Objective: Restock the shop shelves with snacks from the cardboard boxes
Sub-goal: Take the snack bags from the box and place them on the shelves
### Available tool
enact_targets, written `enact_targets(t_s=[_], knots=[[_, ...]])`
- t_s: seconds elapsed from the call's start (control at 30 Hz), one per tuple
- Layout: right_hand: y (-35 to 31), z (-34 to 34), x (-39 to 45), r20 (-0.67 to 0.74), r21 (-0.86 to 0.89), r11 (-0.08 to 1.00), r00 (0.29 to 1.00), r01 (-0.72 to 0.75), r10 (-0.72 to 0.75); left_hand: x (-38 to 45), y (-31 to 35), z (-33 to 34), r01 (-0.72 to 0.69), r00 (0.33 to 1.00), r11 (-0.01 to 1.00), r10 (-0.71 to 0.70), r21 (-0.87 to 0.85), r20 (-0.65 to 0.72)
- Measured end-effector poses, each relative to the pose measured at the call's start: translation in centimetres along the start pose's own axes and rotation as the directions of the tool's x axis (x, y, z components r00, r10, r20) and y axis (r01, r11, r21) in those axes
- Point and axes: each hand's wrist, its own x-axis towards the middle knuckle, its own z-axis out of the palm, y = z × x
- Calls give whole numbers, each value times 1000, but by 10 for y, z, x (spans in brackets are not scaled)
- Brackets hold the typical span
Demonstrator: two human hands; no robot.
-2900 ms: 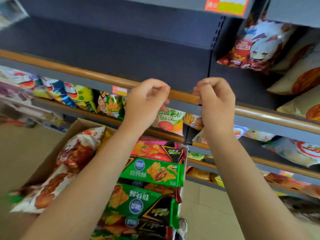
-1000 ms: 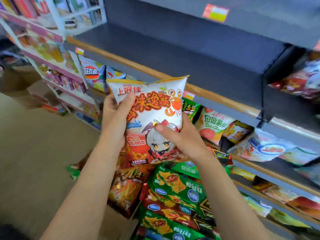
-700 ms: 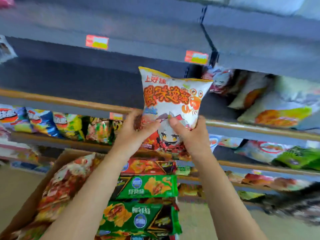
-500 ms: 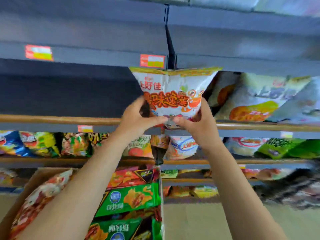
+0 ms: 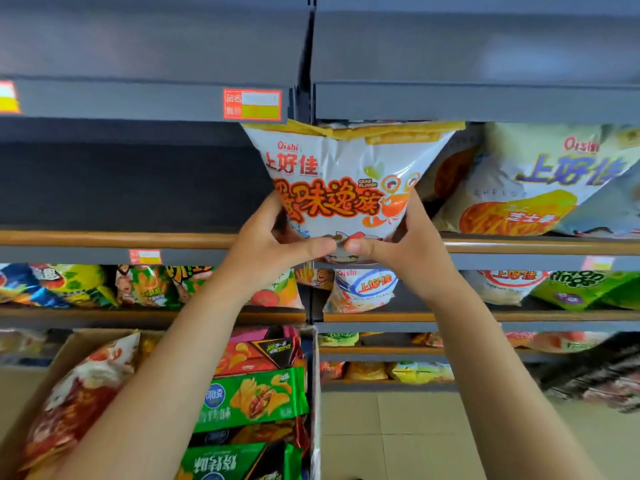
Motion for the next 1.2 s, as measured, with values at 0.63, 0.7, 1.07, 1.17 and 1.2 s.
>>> enact_targets(t_s=[0.63, 0.7, 1.07, 1.17, 1.2], knots=[[5, -33, -18, -125, -184, 982, 992, -36, 13, -14, 23, 35, -146, 977, 986, 157, 84, -145], [6, -35, -2, -156, -192, 981, 988, -25, -6, 5, 19, 36, -141, 979, 987, 150, 76, -141], [32, -34, 84, -215, -186, 981, 976, -62, 21, 108, -12, 46, 23, 983, 998, -13, 56, -182], [33, -36, 103, -255, -187, 977, 966, -101, 51, 124, -13, 55, 8, 959, 999, 7, 51, -282], [34, -38, 108, -264, -196, 974, 962, -115, 61, 129, -15, 58, 4, 956, 999, 12, 52, -292]])
